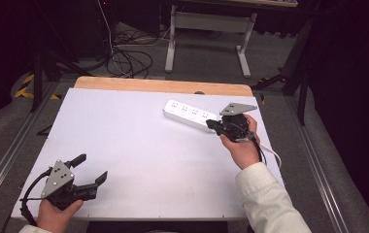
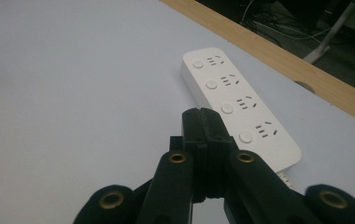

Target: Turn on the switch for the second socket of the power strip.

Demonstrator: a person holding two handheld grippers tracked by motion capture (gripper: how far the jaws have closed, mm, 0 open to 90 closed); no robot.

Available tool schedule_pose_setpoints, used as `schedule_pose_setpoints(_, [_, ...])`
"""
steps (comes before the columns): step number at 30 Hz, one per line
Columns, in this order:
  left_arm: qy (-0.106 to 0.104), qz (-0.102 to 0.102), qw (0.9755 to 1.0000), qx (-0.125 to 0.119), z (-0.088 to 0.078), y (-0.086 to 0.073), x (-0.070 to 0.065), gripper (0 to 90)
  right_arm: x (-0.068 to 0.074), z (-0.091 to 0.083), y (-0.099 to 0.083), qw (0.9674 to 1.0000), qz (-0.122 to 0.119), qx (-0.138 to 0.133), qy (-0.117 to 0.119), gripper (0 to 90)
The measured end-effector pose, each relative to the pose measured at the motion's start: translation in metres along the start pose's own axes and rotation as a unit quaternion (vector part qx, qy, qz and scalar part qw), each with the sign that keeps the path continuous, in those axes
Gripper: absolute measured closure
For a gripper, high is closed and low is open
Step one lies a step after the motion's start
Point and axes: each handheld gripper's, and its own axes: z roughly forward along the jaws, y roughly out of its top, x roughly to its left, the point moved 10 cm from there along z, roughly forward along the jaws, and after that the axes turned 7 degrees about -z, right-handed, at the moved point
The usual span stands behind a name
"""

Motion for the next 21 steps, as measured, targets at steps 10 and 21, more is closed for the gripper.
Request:
schedule_pose_setpoints(10, [0.001, 0.000, 1.0000, 0.001, 0.000, 0.000, 0.001, 13.8, -0.017, 0.034, 0.004, 0.9996, 0.026, 0.006, -0.013, 90.0])
schedule_pose_setpoints(21, [-0.001, -0.001, 1.0000, 0.001, 0.001, -0.001, 0.000, 13.9, -0.028, 0.065, -0.003, 0.9989, 0.037, 0.008, -0.029, 90.0])
